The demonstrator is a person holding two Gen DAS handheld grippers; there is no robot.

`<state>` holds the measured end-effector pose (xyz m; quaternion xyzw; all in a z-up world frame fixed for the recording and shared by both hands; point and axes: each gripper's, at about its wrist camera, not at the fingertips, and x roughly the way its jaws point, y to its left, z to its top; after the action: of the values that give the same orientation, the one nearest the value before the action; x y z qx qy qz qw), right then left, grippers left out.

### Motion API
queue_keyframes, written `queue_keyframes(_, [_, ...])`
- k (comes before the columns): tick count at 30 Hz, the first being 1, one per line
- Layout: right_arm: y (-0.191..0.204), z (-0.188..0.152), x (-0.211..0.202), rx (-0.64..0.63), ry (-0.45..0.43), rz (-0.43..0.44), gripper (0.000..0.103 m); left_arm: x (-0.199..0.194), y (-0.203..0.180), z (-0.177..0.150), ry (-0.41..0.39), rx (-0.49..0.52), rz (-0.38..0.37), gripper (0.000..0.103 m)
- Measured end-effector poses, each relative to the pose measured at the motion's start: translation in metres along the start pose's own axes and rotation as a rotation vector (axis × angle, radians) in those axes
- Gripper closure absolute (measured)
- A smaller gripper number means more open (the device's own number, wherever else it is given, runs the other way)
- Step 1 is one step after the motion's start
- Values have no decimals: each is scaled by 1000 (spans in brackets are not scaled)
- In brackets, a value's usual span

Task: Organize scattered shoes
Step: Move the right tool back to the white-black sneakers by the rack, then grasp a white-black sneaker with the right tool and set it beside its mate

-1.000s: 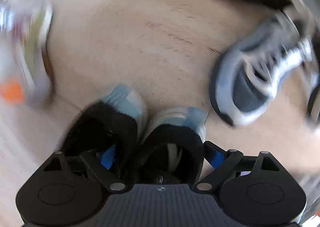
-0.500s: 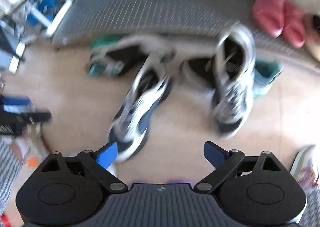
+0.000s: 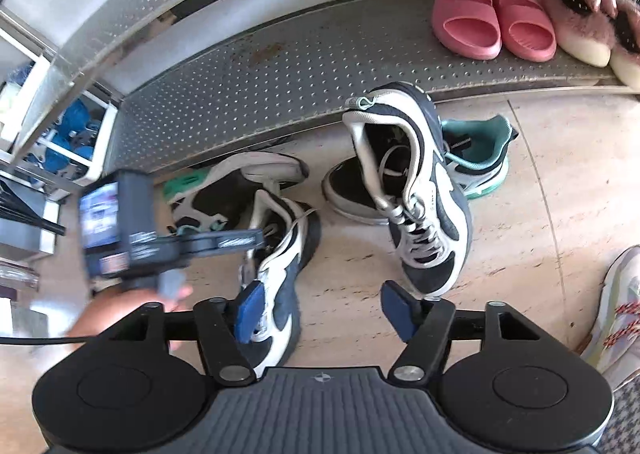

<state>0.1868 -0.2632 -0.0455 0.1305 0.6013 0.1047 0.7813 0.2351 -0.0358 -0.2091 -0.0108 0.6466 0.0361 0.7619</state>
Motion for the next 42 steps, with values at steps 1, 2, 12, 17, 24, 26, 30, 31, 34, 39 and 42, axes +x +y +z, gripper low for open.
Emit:
queue_keyframes(1, [0, -1, 0, 6, 7, 9, 27, 4, -2, -2, 3, 26, 5, 44])
queue_keyframes(2, [0, -2, 0, 8, 16, 18, 27, 7, -4, -5, 5, 51, 9, 51])
queue_keyframes(12, [11, -5, 0, -14, 22, 35, 25, -9, -5, -29, 2, 308, 122, 58])
queue_keyframes(17, [3, -3, -2, 0, -1, 14, 24, -47, 21, -44, -23, 187, 149, 23])
queue_keyframes(24, [-33, 10, -10, 83, -85, -61, 22, -123, 41, -65, 166, 135, 62, 11])
queue_keyframes(26, [-37, 11, -8, 88, -100, -74, 17, -159, 41, -80, 131, 132, 32, 7])
queue_keyframes(30, [-33, 5, 10, 35, -94, -115, 12, -176, 39, -99, 26, 119, -12, 5])
queue_keyframes(31, [-30, 3, 15, 12, -91, -126, 12, -169, 41, -101, 32, 82, -3, 5])
queue_keyframes(34, [-21, -1, 28, -64, -100, -160, 12, -155, 43, -101, 99, 44, -24, 9])
queue_keyframes(39, [-17, 1, 61, -192, -174, -244, 4, -168, 48, -89, 54, 70, -29, 8])
queue_keyframes(42, [-22, 12, 88, -178, -201, -295, 4, -172, 54, -82, 31, 55, -57, 8])
